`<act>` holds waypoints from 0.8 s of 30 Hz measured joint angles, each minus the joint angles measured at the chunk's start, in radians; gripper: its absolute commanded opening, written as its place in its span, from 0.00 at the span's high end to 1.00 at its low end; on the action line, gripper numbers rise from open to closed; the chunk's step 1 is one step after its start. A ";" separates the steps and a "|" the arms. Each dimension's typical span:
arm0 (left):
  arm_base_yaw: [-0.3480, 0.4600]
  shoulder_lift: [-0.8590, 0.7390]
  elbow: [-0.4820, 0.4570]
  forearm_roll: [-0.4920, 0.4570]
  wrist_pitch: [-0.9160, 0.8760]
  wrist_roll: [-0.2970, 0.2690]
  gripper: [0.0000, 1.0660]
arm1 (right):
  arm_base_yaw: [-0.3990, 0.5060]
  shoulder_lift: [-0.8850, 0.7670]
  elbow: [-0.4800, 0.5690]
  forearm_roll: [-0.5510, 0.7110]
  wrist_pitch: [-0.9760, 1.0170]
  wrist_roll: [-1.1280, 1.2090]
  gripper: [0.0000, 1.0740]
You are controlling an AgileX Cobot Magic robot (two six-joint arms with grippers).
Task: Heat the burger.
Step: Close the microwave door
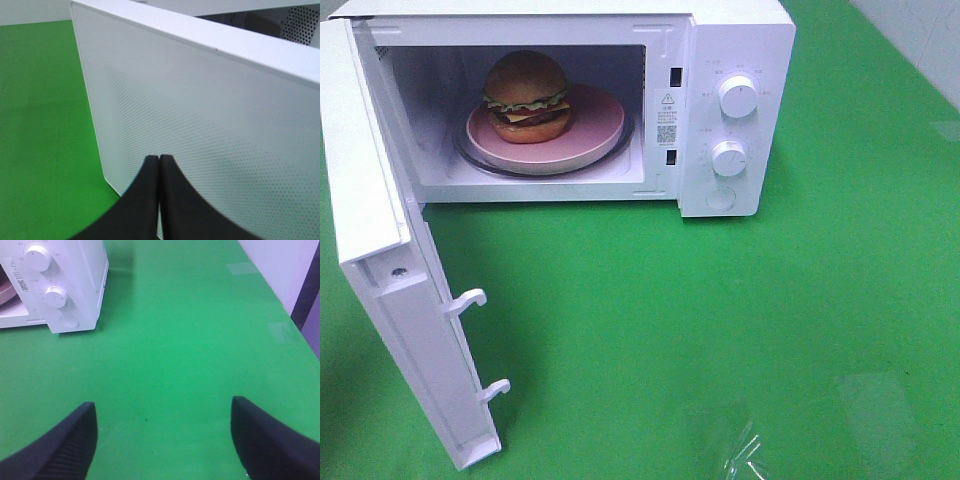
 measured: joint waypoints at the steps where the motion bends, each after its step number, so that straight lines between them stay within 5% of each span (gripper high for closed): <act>1: 0.000 0.025 0.000 0.008 -0.038 -0.010 1.00 | 0.000 0.000 0.000 0.000 0.000 0.000 0.33; 14: 0.000 0.163 -0.008 0.061 -0.191 -0.070 1.00 | 0.000 0.000 0.000 0.000 0.000 0.000 0.33; 24: -0.120 0.268 -0.095 0.045 -0.175 -0.042 1.00 | 0.000 0.000 0.000 0.000 0.000 0.000 0.33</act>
